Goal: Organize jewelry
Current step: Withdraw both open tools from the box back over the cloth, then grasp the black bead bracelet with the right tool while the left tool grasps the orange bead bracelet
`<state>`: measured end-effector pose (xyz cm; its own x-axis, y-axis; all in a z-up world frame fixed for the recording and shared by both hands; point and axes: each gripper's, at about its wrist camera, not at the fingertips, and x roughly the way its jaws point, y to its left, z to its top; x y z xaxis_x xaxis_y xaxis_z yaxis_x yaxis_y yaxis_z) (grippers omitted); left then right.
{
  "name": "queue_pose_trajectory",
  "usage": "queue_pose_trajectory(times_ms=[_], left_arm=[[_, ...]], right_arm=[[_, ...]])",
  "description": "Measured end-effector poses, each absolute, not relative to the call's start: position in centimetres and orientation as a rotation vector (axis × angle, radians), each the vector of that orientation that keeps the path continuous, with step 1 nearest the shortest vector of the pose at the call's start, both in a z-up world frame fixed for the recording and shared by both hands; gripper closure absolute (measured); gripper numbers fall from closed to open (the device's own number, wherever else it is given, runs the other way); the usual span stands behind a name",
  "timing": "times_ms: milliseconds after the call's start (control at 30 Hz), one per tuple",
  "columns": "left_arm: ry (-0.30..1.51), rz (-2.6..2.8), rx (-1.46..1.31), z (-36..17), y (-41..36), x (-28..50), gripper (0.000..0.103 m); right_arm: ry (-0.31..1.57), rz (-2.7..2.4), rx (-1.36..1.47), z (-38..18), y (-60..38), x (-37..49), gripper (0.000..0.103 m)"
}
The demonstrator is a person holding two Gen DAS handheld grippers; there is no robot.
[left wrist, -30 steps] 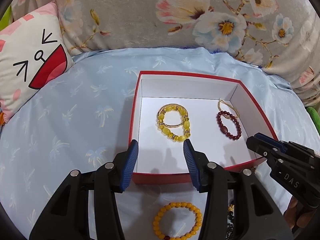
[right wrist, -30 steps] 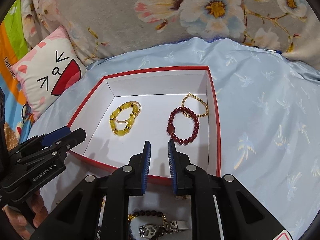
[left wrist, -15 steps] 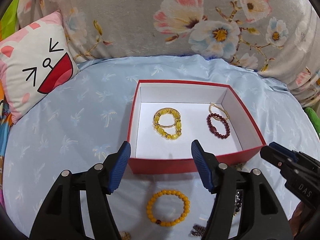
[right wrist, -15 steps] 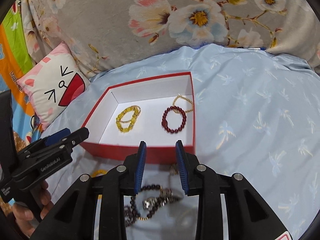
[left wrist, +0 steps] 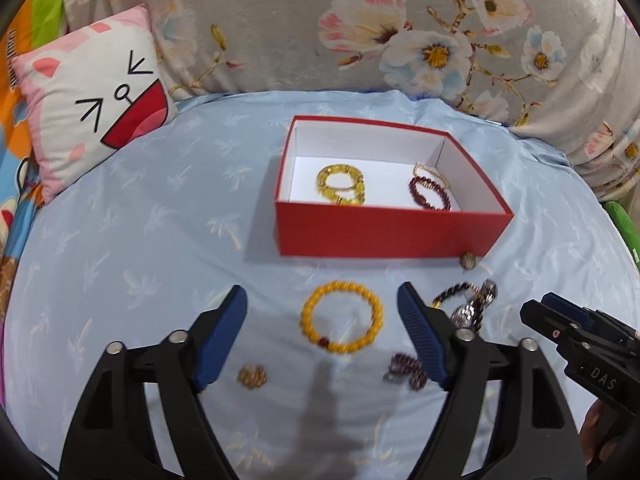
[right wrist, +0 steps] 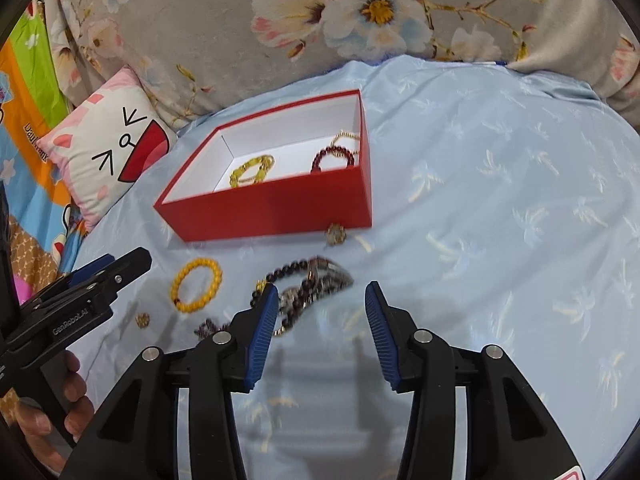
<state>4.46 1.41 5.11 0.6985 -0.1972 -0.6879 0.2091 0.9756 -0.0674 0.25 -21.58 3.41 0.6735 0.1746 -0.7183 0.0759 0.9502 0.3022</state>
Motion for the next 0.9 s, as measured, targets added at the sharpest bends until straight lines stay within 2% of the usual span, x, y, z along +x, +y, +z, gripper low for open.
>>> queue_pose_trajectory(times_ms=[67,567,900], left_arm=[[0.764,-0.217,0.003,4.6,2.0,3.5,0.017],[0.819,-0.170,-0.026,1.3,5.1,0.6,0.017],[0.808,-0.160,-0.031,1.1,4.5,1.6,0.017]], right_arm=[[0.848,0.061,0.330,2.8,-21.3,-0.2,0.058],[0.876,0.069,0.331,0.7,-19.7,-2.4,0.058],[0.885,0.078,0.349,0.3,-19.3,0.0,0.061]])
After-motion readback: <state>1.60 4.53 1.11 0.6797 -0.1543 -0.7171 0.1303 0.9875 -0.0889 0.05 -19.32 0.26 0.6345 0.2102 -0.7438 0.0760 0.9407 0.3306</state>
